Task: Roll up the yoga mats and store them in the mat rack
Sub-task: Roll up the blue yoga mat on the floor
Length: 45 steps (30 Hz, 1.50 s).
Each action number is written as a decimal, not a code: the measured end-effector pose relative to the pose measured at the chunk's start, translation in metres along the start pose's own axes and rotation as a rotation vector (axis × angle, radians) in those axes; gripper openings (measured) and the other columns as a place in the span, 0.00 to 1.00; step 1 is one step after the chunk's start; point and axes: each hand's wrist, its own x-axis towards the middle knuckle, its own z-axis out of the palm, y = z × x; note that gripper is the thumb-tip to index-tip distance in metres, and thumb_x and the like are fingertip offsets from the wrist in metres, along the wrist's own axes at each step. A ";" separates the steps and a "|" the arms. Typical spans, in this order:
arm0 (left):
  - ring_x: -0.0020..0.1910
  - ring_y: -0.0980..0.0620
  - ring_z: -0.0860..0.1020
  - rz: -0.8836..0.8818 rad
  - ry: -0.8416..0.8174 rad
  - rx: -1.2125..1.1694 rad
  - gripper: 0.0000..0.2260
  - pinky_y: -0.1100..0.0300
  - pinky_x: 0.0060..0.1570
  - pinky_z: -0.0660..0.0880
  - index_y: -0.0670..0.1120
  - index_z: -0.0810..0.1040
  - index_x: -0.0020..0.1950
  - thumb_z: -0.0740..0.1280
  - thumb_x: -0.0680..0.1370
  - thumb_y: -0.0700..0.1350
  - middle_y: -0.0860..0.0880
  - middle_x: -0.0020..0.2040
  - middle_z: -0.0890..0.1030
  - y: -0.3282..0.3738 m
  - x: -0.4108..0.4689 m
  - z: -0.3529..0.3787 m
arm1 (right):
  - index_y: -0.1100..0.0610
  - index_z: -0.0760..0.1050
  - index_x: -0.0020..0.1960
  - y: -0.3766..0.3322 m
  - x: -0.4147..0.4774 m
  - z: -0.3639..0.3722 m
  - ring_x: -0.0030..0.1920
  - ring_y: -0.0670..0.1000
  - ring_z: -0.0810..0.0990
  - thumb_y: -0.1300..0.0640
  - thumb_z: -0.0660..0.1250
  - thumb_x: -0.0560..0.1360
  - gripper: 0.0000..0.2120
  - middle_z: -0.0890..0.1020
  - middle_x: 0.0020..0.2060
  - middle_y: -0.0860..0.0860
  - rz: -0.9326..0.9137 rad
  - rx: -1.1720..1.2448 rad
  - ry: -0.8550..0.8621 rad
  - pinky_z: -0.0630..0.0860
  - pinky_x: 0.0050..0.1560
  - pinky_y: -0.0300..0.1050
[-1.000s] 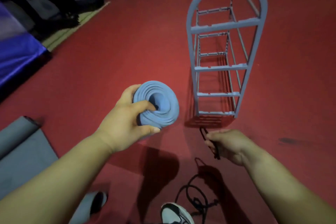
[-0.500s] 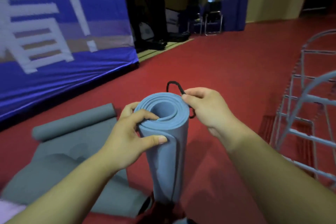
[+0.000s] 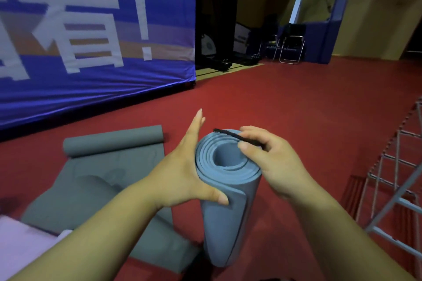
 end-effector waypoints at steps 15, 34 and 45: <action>0.63 0.70 0.67 0.023 -0.033 0.167 0.61 0.65 0.66 0.70 0.60 0.56 0.77 0.85 0.51 0.65 0.63 0.64 0.62 -0.012 0.005 -0.029 | 0.45 0.85 0.41 -0.006 0.019 0.019 0.63 0.42 0.79 0.54 0.75 0.67 0.04 0.79 0.63 0.45 0.031 0.054 -0.227 0.70 0.70 0.46; 0.62 0.57 0.71 0.017 0.069 0.103 0.48 0.58 0.61 0.73 0.61 0.62 0.62 0.84 0.50 0.66 0.59 0.61 0.68 -0.022 0.020 -0.020 | 0.46 0.84 0.38 0.007 0.031 0.013 0.62 0.40 0.79 0.54 0.77 0.64 0.05 0.82 0.60 0.45 0.016 0.106 -0.142 0.71 0.69 0.44; 0.61 0.60 0.72 0.024 0.014 0.079 0.49 0.55 0.60 0.76 0.60 0.60 0.62 0.82 0.49 0.69 0.55 0.62 0.66 -0.017 0.027 -0.016 | 0.47 0.83 0.38 0.013 0.027 0.001 0.63 0.42 0.80 0.55 0.77 0.65 0.05 0.83 0.60 0.46 0.010 0.151 -0.130 0.73 0.68 0.45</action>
